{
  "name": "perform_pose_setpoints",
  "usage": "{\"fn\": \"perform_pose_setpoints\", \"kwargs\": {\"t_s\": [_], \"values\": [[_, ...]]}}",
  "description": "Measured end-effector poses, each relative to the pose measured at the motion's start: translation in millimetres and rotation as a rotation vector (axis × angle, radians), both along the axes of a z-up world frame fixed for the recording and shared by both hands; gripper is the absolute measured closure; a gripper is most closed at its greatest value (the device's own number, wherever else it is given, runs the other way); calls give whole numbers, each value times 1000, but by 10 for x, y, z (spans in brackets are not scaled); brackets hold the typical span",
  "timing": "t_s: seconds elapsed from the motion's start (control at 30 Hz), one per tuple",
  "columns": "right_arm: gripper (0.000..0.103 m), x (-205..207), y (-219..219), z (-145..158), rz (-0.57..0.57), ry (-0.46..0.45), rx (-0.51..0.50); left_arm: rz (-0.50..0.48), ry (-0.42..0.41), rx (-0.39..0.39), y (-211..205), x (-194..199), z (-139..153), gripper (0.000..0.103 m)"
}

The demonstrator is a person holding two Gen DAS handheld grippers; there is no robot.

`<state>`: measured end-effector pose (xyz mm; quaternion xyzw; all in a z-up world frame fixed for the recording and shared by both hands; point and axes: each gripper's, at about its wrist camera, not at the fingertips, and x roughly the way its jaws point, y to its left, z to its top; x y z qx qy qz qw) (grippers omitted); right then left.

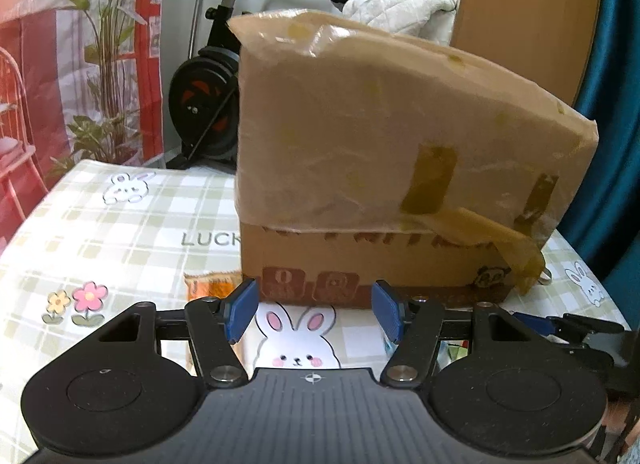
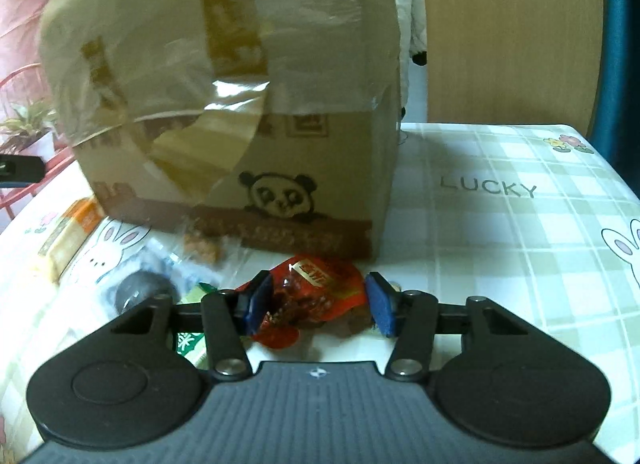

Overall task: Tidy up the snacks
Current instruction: 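Move both tools back down to the remaining snacks beside the box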

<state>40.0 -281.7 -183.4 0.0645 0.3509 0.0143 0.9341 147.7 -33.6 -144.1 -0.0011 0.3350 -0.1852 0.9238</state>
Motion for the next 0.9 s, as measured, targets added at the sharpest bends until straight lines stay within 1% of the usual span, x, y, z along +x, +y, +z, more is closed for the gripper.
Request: {"fn": "perform_pose_setpoints", "kwargs": {"t_s": [0.23, 0.37, 0.5, 0.57, 0.67, 0.7, 0.73, 0.77, 0.8, 0.83, 0.9], "values": [[50, -325, 91, 33, 6, -12, -3, -30, 22, -18, -68, -125, -80, 38], [51, -402, 106, 26, 2, -21, -4, -18, 30, -36, -65, -218, -123, 38], [51, -427, 115, 40, 24, -29, -11, -2, 46, -63, -41, -270, -183, 38], [51, -419, 104, 32, 26, -31, -6, -8, 58, -59, -53, -260, -209, 38], [51, -431, 93, 31, 21, -37, -2, -28, 53, -45, -105, -231, -210, 39], [56, -434, 94, 34, 15, -42, -5, -42, 52, -43, -132, -216, -206, 39], [57, -438, 92, 32, 5, -49, -7, -54, 51, -40, -168, -205, -206, 39], [63, -445, 82, 34, -9, -54, -10, -65, 49, -36, -207, -192, -203, 39], [86, -435, 78, 28, -27, -47, -21, -76, 47, -32, -254, -182, -205, 40], [97, -421, 65, 12, -32, -32, -17, -87, 48, -28, -304, -173, -212, 41], [99, -418, 44, 12, -35, -36, -4, -112, 54, -15, -425, -130, -232, 43]]}}
